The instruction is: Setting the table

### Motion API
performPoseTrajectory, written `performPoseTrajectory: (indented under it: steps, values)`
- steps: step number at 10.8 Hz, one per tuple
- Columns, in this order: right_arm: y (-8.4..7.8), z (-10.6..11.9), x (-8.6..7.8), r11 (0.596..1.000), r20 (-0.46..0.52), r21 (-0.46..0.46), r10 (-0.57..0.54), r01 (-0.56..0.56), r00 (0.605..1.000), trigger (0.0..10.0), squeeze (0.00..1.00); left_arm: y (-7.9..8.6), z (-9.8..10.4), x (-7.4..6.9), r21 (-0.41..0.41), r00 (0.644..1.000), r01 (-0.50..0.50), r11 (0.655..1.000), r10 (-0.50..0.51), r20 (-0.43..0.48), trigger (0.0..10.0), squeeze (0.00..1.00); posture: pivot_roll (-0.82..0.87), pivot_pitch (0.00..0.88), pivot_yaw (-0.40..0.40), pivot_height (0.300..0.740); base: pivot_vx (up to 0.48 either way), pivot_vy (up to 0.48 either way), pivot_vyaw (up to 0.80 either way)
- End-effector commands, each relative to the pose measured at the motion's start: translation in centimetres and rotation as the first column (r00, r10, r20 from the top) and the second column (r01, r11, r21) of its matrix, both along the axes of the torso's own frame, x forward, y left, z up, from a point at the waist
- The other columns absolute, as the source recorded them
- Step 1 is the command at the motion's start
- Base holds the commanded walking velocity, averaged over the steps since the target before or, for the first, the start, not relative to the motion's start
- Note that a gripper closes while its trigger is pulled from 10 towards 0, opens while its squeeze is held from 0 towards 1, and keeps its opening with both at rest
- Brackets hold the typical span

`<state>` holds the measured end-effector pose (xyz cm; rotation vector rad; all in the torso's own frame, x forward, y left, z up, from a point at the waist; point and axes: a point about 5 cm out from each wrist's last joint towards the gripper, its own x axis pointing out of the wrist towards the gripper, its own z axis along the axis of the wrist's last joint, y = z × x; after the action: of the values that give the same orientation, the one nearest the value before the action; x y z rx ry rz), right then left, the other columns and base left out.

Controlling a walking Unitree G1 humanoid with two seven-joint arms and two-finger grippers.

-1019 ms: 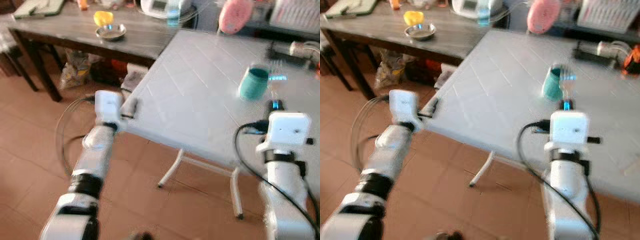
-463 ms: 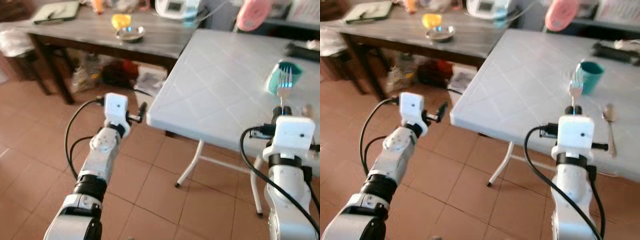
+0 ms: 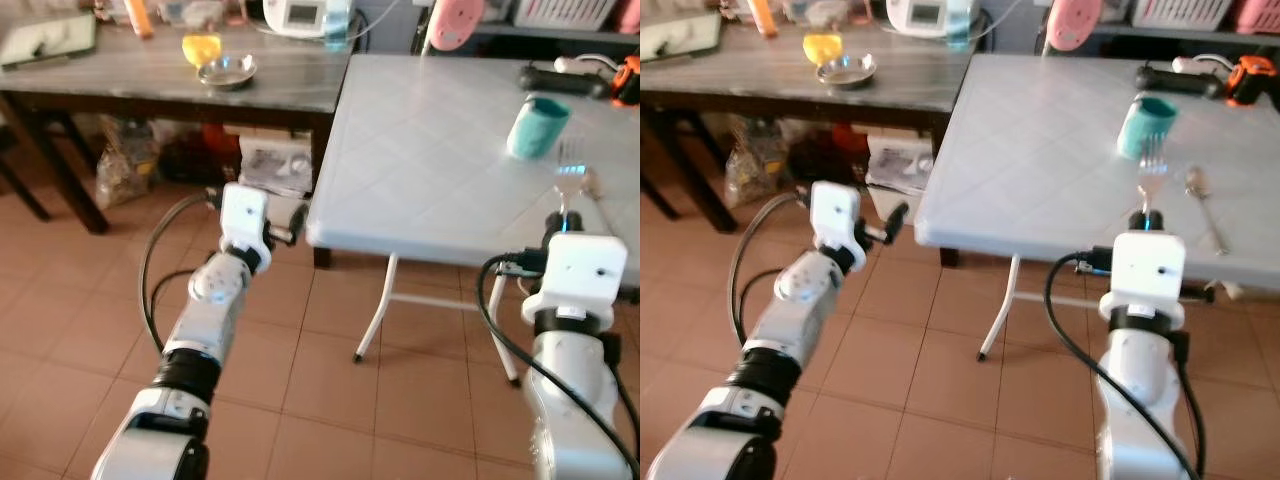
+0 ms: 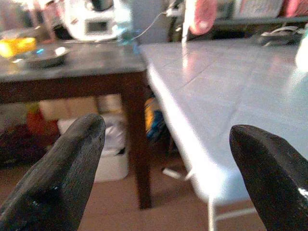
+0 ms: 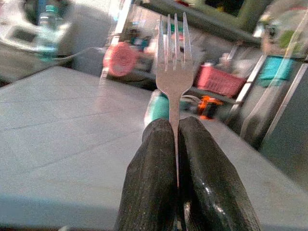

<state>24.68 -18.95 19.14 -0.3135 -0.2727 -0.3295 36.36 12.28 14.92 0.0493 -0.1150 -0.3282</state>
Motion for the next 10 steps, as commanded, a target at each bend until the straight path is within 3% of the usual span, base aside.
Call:
performPoseTrajectory:
  steps: [1,4,10]
  values:
    - [0.04,0.68,-0.22,1.0,0.029,-0.018,0.004,-0.003,1.0,10.0,0.0,-0.01,0.36,-0.13,0.001,1.0,0.013,1.0,-0.013,0.021,10.0,0.0,0.03,0.113,0.042,0.74,0.0,0.0,0.0]
    - [0.09,0.78,-0.25,1.0,0.034,-0.031,0.004,-0.003,0.999,10.0,0.0,-0.3,0.67,-0.17,-0.018,0.999,0.032,0.999,-0.031,0.036,10.0,0.0,0.03,0.11,0.039,0.74,0.0,0.0,0.0]
    - [0.36,0.67,-0.1,0.999,0.03,-0.046,0.011,-0.009,0.999,10.0,0.0,-0.61,0.42,-0.31,-0.021,0.999,0.05,0.999,-0.05,0.019,10.0,0.0,0.03,0.11,0.043,0.74,0.272,0.0,0.0]
